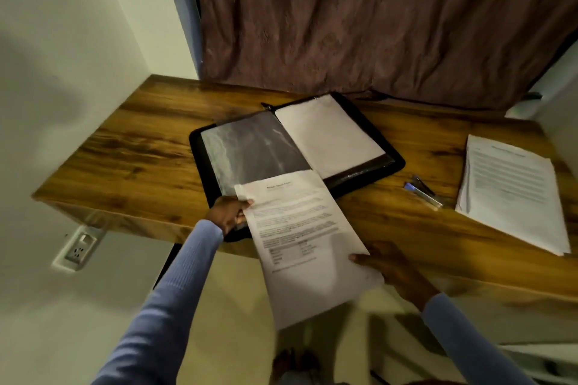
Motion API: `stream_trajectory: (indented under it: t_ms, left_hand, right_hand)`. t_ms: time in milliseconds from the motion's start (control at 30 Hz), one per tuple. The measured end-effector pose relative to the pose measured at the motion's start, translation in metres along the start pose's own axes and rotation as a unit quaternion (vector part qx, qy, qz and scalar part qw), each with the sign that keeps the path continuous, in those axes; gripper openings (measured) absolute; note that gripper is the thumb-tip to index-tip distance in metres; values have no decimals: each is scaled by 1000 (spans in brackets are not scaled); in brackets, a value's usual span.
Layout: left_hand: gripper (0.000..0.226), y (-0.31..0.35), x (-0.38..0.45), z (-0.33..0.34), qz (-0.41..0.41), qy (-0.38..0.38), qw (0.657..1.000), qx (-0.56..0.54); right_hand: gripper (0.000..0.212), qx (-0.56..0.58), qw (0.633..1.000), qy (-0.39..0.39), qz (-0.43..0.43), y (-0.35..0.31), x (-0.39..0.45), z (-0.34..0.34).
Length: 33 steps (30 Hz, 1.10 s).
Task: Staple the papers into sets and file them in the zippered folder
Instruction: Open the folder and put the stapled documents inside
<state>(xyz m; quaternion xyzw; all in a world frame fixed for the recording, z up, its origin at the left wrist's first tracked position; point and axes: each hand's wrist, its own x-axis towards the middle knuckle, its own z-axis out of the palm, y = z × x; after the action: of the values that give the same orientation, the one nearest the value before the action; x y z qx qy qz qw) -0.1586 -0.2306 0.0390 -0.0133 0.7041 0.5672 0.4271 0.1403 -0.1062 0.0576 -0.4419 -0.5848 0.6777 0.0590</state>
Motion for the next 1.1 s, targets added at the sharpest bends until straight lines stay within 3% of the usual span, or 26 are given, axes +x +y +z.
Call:
stream_trajectory:
  t_ms: [133, 300, 400, 667, 867, 967, 1100]
  left_hand:
    - [29, -2, -2, 1, -2, -4, 1000, -1]
    - [34, -1, -5, 2, -9, -6, 1000, -9]
    - [35, 0, -8, 2, -4, -8, 1000, -14]
    - [31, 4, -18, -1, 19, -8, 1000, 18]
    - [33, 5, -21, -5, 18, -15, 1000, 1]
    - [34, 6, -21, -5, 24, -17, 999, -12]
    - [34, 7, -21, -5, 26, -28, 999, -33]
  right_hand:
    - [31, 151, 985, 71, 40, 29, -19, 8]
    - [34, 342, 920, 67, 181, 57, -28, 39]
    - [25, 338, 921, 62, 185, 66, -28, 54]
    - [35, 327, 936, 106, 71, 57, -17, 60]
    - [20, 340, 934, 91, 58, 10, 13, 84]
    - [25, 359, 925, 105, 61, -12, 28, 96]
    - [16, 294, 953, 39, 67, -13, 21, 102]
